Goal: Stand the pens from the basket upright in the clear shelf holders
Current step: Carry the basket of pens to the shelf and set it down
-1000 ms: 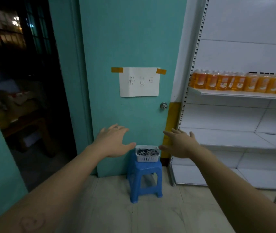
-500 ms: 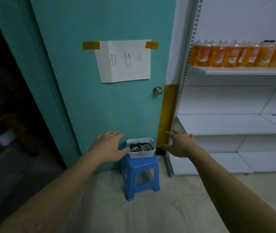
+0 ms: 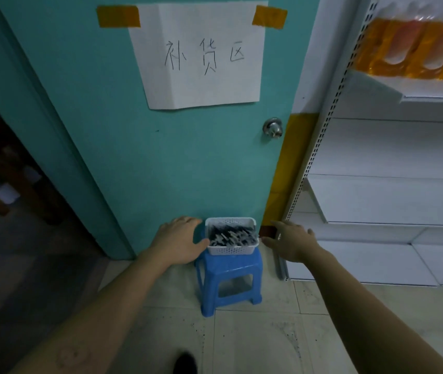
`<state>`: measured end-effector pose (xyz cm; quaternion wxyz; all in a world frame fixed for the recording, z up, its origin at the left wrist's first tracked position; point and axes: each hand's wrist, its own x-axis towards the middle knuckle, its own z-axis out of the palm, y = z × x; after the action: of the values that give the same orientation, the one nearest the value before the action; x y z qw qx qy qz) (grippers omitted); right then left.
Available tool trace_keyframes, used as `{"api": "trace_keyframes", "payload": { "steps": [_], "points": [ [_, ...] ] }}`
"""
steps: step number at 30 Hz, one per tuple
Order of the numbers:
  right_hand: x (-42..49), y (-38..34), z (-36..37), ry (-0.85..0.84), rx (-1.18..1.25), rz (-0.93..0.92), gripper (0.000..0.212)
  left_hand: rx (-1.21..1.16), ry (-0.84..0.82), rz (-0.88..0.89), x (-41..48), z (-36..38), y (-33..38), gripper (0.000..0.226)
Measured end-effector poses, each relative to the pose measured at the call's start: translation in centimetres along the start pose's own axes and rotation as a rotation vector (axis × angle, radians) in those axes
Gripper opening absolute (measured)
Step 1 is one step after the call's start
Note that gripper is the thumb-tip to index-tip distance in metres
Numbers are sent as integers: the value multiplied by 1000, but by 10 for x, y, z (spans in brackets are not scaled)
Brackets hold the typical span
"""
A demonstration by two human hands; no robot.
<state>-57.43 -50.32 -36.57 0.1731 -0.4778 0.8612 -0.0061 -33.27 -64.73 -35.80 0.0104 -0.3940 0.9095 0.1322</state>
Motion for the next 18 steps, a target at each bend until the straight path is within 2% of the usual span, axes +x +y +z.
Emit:
{"api": "trace_keyframes", "payload": {
  "steps": [12, 15, 18],
  "points": [
    [198, -11, 67, -220, -56, 128, 67, -95, -204, -8, 199, 92, -80, 52],
    [236, -13, 90, -275, -53, 154, 65, -92, -227, -17, 233, 117, -92, 43],
    [265, -9, 115, -318, -20, 193, 65, -82, -289, -51, 257, 147, -102, 46]
  ]
}}
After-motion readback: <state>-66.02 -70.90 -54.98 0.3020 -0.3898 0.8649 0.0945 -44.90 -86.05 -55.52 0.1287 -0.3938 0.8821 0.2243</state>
